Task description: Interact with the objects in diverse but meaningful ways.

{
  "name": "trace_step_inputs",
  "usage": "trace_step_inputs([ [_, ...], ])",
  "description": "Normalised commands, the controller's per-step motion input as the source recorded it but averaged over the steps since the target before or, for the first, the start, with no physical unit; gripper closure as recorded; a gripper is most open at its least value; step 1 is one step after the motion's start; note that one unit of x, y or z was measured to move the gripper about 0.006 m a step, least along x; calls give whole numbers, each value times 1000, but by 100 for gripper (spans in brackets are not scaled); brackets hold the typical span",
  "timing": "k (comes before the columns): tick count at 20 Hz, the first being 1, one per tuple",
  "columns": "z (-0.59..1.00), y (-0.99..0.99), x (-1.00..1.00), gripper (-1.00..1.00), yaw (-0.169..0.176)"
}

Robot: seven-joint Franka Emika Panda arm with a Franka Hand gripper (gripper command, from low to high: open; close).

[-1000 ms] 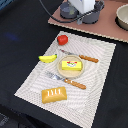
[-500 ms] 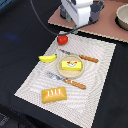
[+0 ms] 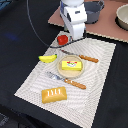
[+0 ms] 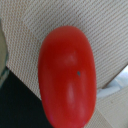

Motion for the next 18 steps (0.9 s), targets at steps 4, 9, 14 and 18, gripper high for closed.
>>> trace_step_inputs([
  [4,-419,-21,-253,-100,20],
  [9,-315,-30,-171,100,26],
  [14,-257,-29,-119,100,29],
  [18,-246,-25,-96,100,29],
])
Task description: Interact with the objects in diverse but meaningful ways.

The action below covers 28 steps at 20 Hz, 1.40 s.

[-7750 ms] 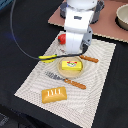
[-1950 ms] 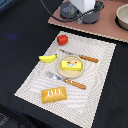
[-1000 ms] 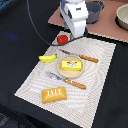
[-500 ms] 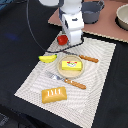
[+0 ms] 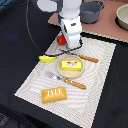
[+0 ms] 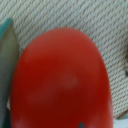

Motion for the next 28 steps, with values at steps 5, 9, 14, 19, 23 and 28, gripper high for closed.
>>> trace_step_inputs([
  [5,-222,-11,-79,100,29],
  [9,364,159,-99,100,3],
  [14,1000,591,-149,100,0],
  [19,1000,614,-144,100,3],
  [23,995,663,-171,100,12],
  [28,645,685,-230,100,41],
])
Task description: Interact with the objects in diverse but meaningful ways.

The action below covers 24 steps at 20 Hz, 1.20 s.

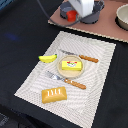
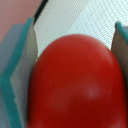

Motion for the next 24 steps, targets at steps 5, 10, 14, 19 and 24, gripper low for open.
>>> trace_step_inputs([
  [5,83,573,-506,100,59],
  [10,-17,428,-698,100,58],
  [14,40,308,-721,100,35],
  [19,0,185,-543,100,14],
  [24,-80,107,-265,100,1],
])
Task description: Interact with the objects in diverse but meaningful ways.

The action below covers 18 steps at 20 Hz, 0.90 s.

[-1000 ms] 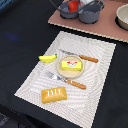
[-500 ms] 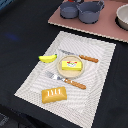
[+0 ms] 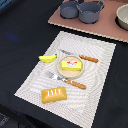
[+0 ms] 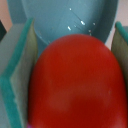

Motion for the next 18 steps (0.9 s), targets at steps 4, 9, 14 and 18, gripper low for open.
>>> trace_step_inputs([
  [4,-144,99,-104,100,0],
  [9,-245,81,-63,100,0],
  [14,-345,152,-102,100,1],
  [18,-299,124,-90,100,1],
])
